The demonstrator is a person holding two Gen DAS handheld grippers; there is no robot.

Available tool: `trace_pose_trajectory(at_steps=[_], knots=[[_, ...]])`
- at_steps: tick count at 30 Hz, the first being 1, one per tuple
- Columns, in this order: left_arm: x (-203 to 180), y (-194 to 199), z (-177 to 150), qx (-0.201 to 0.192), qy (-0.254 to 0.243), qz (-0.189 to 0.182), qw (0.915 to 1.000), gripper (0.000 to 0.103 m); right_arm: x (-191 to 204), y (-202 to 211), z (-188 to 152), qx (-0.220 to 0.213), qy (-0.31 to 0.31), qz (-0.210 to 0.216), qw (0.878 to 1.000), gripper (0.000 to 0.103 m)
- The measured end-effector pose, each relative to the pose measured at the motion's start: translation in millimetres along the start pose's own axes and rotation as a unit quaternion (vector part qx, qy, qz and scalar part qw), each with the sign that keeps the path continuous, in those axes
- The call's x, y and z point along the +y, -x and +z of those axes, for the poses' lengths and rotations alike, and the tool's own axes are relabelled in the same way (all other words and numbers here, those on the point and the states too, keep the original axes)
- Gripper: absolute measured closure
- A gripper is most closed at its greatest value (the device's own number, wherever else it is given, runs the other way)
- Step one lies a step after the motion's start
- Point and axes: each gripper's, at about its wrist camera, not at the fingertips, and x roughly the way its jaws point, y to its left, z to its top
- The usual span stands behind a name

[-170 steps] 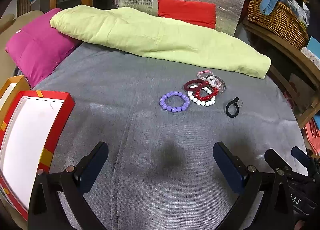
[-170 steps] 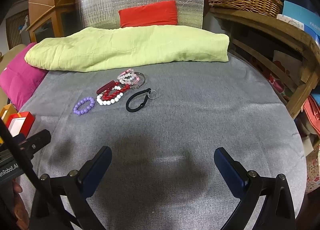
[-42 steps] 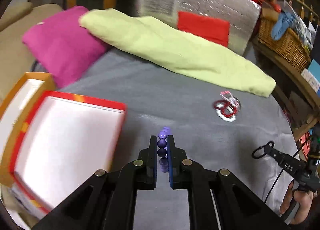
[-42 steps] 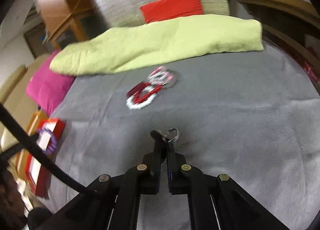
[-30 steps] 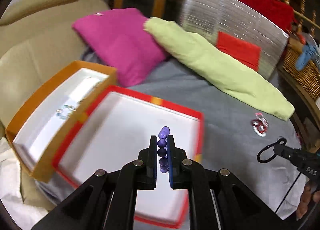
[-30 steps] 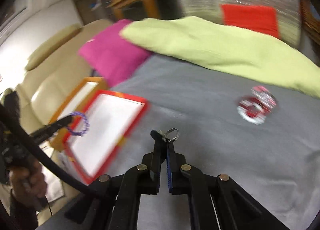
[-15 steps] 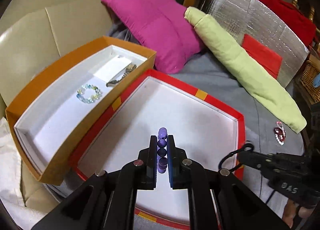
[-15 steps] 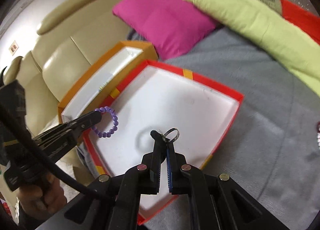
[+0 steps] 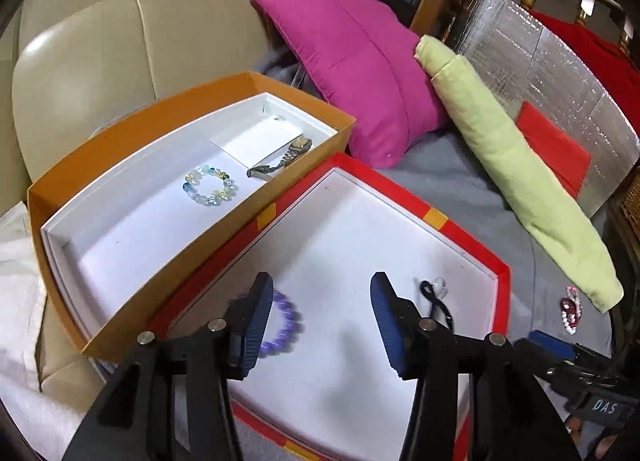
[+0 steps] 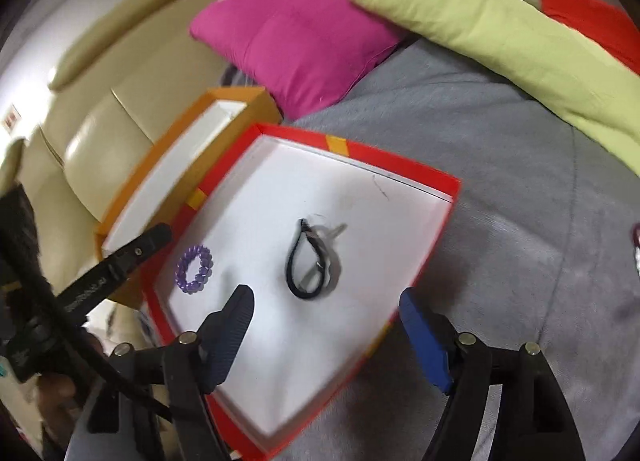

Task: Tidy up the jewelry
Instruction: 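Move both tools back toward the remaining bracelet pile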

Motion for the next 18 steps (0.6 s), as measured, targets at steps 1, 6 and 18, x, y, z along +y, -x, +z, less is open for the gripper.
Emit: trace_pose_trajectory(at_steps=[1,6,18], knots=[[-2,3,-1,-0.003,-0.001,0.0,1.0,0.051,-7,8,-4,-0.007,-0.004,-0.006,1.0,0.024],[-37,23,-11,-0.021,-0.022,-0.003,0.9995,0.042,-68,47,-41,-0.014,-0.051,-0.07,0.996,0.021],[-242,-1,-103,0.068,-0.207,-0.092,0.9715,0.035,-242,139,-148,-0.012,-0.16,-0.301,0.94,0.006]])
